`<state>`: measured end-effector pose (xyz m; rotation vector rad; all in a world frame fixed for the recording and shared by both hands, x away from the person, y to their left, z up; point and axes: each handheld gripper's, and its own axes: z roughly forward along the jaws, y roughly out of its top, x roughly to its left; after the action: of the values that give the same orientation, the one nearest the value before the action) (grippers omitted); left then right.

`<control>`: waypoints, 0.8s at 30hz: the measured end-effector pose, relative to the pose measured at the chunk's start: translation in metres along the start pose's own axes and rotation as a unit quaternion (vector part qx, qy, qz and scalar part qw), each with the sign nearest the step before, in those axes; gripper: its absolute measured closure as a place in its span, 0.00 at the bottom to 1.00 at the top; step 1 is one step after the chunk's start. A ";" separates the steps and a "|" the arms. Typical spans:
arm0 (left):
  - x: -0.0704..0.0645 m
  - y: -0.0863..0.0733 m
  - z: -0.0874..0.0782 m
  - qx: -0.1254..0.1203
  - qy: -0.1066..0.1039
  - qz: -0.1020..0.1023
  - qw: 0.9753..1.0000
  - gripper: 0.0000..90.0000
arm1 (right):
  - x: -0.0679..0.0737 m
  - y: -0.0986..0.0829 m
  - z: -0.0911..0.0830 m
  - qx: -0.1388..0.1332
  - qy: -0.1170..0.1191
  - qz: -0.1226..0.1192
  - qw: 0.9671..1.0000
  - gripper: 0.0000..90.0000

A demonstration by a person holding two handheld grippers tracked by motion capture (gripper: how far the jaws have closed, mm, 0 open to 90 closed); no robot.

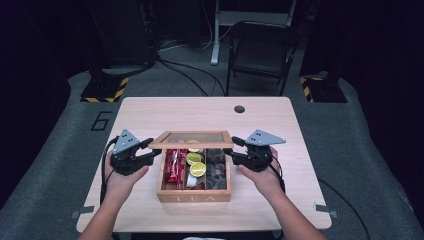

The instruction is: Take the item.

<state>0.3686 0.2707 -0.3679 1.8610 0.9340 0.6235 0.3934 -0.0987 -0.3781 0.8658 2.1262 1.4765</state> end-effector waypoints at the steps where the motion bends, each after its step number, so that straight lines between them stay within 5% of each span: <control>1: 0.000 0.000 0.000 0.001 -0.001 0.002 1.000 0.61 | 0.000 -0.001 0.000 0.001 0.001 0.005 1.000 0.58; 24: -0.005 -0.016 -0.004 -0.002 -0.006 -0.008 1.000 0.61 | 0.007 -0.013 -0.004 0.007 0.001 0.006 1.000 0.58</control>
<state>0.3575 0.2727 -0.3808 1.8510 0.9380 0.6026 0.3824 -0.0997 -0.3884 0.8830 2.1397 1.4698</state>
